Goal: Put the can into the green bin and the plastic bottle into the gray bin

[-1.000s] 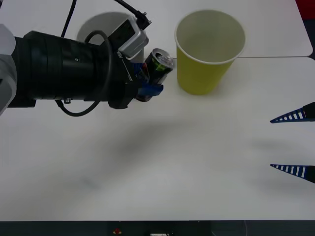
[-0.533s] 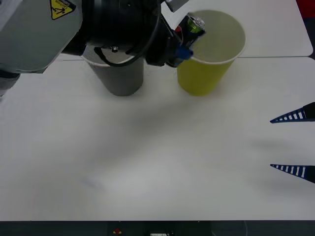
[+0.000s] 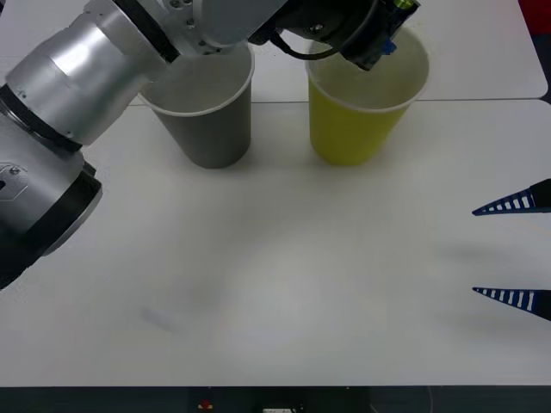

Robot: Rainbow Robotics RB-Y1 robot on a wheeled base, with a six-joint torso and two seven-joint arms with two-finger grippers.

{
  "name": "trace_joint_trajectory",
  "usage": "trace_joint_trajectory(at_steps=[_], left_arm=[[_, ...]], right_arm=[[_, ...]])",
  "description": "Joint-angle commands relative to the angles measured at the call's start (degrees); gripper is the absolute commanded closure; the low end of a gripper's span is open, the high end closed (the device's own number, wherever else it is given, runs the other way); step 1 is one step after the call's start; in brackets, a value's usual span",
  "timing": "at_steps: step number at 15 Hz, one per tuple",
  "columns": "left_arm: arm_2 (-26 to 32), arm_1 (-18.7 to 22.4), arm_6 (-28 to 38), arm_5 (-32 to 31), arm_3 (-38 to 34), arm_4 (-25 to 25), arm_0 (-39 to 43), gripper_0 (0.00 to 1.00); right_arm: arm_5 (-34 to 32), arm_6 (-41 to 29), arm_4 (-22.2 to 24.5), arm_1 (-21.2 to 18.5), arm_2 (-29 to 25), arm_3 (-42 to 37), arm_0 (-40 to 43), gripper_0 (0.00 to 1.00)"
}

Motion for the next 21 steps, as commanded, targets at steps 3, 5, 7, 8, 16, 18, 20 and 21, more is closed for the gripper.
trace_joint_trajectory(at_steps=[3, 5, 7, 8, 16, 18, 20, 21], left_arm=[[-2.86, -1.61, -0.01, 3.23, 5.83, -1.63, -2.96, 1.00], [-2.86, -1.61, -0.10, 3.14, 5.83, -1.90, -2.87, 1.00], [-2.86, -1.61, -0.27, 3.06, 5.83, -1.63, -2.87, 1.00], [-2.86, -1.61, -0.36, 2.44, 5.74, -1.63, -2.87, 0.74], [-1.28, 5.16, -7.30, 2.35, -6.21, 4.08, 3.28, 0.00], [1.98, 9.64, -13.90, 2.35, -12.89, 10.41, 8.64, 0.00], [3.82, 14.13, -18.55, 2.35, -18.78, 15.95, 13.39, 0.00], [5.05, 16.41, -20.66, 2.35, -22.29, 18.05, 16.29, 0.00]], right_arm=[[0.00, 0.00, 0.00, 0.00, 0.00, 0.00, 0.00, 0.00], [0.00, 0.00, 0.00, 0.00, 0.00, 0.00, 0.00, 0.00], [0.00, 0.00, 0.00, 0.00, 0.00, 0.00, 0.00, 0.00], [0.00, 0.00, 0.00, 0.00, 0.00, 0.00, 0.00, 0.00], [0.00, 0.00, 0.00, 0.00, 0.00, 0.00, 0.00, 0.00], [0.00, 0.00, 0.00, 0.00, 0.00, 0.00, 0.00, 0.00], [0.00, 0.00, 0.00, 0.00, 0.00, 0.00, 0.00, 0.00], [0.00, 0.00, 0.00, 0.00, 0.00, 0.00, 0.00, 0.00]])
